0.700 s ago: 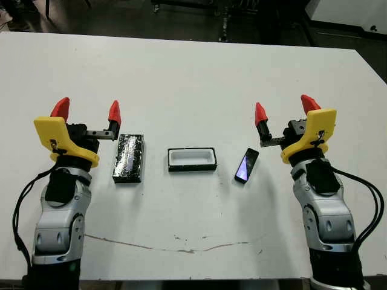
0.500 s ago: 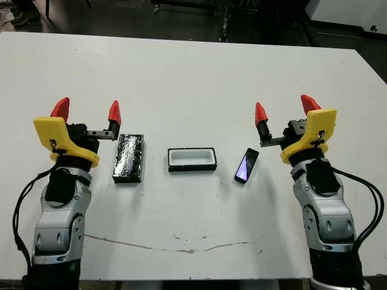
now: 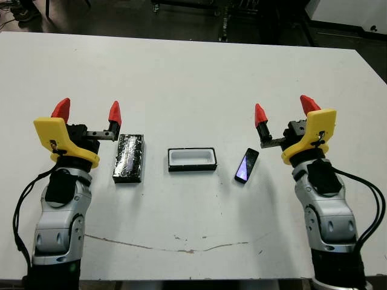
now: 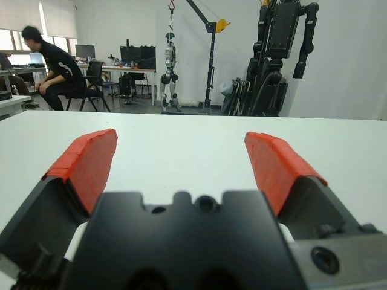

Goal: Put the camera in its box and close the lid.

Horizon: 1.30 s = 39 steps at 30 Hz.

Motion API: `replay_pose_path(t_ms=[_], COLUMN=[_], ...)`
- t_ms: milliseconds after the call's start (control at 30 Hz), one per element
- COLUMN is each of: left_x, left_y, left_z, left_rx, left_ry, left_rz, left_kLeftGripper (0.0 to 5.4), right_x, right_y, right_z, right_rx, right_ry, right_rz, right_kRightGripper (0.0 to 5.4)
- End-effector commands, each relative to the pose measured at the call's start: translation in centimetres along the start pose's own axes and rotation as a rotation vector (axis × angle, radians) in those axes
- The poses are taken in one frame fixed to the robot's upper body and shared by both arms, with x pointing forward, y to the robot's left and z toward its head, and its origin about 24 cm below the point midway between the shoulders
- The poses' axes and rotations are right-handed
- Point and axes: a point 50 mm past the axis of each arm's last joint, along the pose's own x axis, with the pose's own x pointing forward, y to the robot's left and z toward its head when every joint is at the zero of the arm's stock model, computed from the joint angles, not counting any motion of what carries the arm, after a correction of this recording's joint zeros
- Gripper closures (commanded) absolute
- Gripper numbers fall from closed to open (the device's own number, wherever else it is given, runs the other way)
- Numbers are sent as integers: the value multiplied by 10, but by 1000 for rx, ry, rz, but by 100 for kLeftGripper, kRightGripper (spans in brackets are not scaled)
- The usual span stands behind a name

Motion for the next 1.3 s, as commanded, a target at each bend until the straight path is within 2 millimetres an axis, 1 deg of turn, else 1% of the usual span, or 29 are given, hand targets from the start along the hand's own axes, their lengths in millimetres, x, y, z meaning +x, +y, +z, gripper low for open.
replay_pose_path(t_ms=[33, 133, 267, 400, 533, 667, 733, 833, 1000, 1067, 1133, 1233, 1300], left_x=[-4, -4, -5, -5, -5, -5, -4, -4, -4, -4, -4, -3, -3], left_y=[2, 2, 2, 1, 1, 0, 0, 0, 0, 0, 0, 0, 0], left_z=[-5, -6, -7, -7, -7, -7, -7, -7, -6, -6, -6, -6, -6], left_rx=[6, 16, 11, 30, 26, 13, 10, 7, 1, 9, 16, 25, 25], left_ry=[28, 31, 32, 36, 34, 35, 35, 33, 26, 28, 32, 35, 35], left_rz=[13, 17, 23, 19, 20, 20, 18, 17, 19, 20, 23, 27, 26], left_kLeftGripper=[1, 1, 1, 1, 1, 1, 1, 1, 1, 1, 1, 1, 1], right_x=[3, 8, 20, 39, 56, 68, 73, 79, 83, 83, 82, 78, 76], right_y=[-14, -27, -47, -67, -78, -84, -85, -79, -66, -61, -55, -42, -36], right_z=[13, 25, 43, 57, 65, 65, 64, 64, 74, 78, 84, 97, 105], right_rx=[-28, -50, -94, -194, -281, -370, -424, -481, -653, -748, -883, -1079, -1147], right_ry=[-29, -40, -12, 73, 134, 197, 234, 302, 385, 409, 428, 442, 453], right_rz=[55, 125, 256, 431, 581, 740, 816, 944, 1099, 1153, 1214, 1281, 1307], right_kRightGripper=[0, 0, 0, 0, 0, 0, 0, 0, 0, 0, 0, 0, 0])
